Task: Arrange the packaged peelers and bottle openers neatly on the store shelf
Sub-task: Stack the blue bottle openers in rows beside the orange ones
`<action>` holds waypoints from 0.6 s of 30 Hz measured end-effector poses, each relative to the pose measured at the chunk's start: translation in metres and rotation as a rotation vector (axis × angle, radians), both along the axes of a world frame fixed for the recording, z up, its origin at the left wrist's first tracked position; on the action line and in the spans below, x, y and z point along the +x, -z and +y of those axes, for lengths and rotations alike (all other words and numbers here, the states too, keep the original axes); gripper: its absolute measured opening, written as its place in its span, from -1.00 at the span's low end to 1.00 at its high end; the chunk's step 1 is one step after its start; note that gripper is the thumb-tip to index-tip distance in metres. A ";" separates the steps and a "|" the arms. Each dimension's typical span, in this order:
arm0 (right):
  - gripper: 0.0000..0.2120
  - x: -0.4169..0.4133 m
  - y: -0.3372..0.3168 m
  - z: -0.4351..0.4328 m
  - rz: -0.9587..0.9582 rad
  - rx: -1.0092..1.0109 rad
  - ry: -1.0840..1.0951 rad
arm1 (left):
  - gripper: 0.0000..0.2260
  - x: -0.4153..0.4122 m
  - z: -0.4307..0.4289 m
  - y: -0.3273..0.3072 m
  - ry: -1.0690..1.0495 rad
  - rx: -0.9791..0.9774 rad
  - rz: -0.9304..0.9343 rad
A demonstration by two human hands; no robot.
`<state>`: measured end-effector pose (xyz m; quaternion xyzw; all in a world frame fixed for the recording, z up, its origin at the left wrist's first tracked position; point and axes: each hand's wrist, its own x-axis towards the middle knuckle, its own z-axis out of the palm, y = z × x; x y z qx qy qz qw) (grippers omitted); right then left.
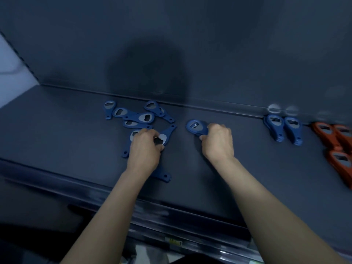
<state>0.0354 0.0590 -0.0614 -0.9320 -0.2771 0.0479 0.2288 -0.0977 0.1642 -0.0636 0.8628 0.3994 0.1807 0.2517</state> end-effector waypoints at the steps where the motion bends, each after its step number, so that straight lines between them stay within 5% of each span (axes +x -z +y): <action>1: -0.81 0.002 0.000 -0.004 -0.004 -0.003 0.008 | -0.76 0.002 -0.001 0.001 0.006 -0.001 -0.015; 9: -0.69 0.015 -0.001 -0.022 -0.170 -0.122 0.101 | -0.82 0.013 -0.011 0.002 0.151 0.041 0.022; 14: -0.58 -0.003 -0.008 -0.003 -0.063 -0.012 -0.409 | -0.77 -0.009 0.001 -0.002 -0.081 0.119 0.024; 18: -0.62 -0.011 -0.008 0.012 -0.009 -0.120 -0.495 | -0.77 -0.034 0.021 -0.002 -0.219 0.102 0.200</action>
